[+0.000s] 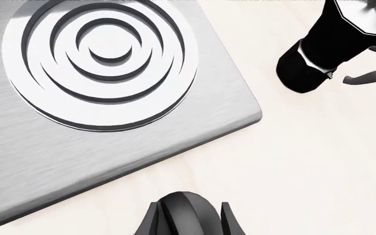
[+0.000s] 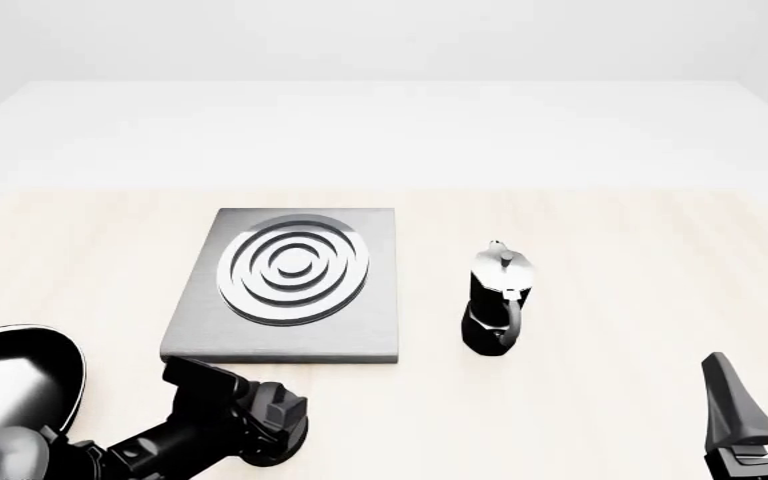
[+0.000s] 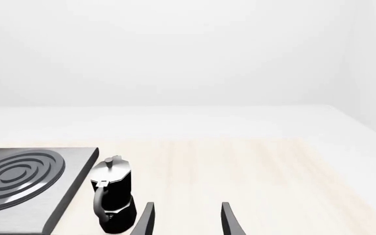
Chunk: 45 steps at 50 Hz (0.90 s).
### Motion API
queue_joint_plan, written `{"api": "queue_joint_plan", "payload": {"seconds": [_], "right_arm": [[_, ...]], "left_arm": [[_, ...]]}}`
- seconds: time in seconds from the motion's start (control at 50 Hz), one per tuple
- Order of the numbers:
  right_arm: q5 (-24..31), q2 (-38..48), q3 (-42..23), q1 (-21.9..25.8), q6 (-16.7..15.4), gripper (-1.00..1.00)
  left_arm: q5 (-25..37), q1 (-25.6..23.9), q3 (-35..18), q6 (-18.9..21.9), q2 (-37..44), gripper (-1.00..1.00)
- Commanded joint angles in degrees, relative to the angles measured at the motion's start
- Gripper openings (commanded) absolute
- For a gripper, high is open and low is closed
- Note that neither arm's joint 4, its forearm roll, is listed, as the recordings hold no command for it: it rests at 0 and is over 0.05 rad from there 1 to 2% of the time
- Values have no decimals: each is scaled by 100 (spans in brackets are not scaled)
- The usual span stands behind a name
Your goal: Turn on the stove.
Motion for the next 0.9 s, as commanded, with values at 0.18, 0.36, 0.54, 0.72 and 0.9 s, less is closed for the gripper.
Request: {"api": "queue_joint_plan", "payload": {"seconds": [0.18,0.36,0.54,0.72,0.9], "right_arm": [[19,2,0,12,-34,100],[38,5,-5,25,-43,100],[43,6,-3,32,-54,100],[58,10,-1,47,-62,100],[59,7,-1,48,-75,100]], "left_arm": [[-59,543,124,201,65,100],[-36,875,172,295,-30,100],[13,1031,200,303,-146,100],[112,1250,239,357,-345,100],[256,1513,229,415,-555,100]]}}
